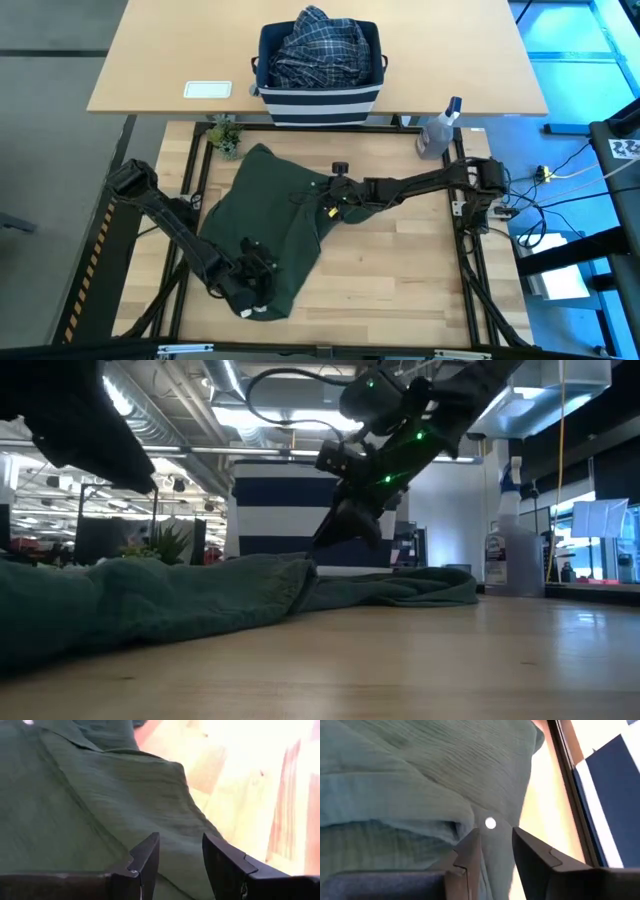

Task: Fold Laundry from Bin
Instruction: Fold the green polo shirt

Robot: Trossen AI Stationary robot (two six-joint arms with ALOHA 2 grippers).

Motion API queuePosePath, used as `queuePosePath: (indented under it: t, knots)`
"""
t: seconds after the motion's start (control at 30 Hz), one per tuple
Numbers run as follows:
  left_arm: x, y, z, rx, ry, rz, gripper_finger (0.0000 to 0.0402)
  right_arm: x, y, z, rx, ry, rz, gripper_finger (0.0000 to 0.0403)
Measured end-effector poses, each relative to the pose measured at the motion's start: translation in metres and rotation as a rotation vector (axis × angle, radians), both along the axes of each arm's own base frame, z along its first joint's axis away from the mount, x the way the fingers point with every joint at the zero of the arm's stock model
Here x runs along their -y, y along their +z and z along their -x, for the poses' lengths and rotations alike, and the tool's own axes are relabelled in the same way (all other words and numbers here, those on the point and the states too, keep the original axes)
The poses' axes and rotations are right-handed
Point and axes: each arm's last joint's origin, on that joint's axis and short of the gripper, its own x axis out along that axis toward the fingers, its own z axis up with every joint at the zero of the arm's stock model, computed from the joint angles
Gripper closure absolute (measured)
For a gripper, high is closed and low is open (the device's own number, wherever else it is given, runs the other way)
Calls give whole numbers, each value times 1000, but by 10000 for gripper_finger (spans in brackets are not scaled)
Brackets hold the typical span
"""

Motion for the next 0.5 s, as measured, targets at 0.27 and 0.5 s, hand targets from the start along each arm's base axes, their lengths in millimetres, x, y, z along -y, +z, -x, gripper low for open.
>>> queuePosePath:
  t: [0.27,0.5]
  knots:
    - [2,3,-8,20,-79,-2,259,-22,16,33,-177,-51,-111,292]
    - [-2,-8,-19,-35,-115,0,259,-33,0,69,-254,-105,-169,292]
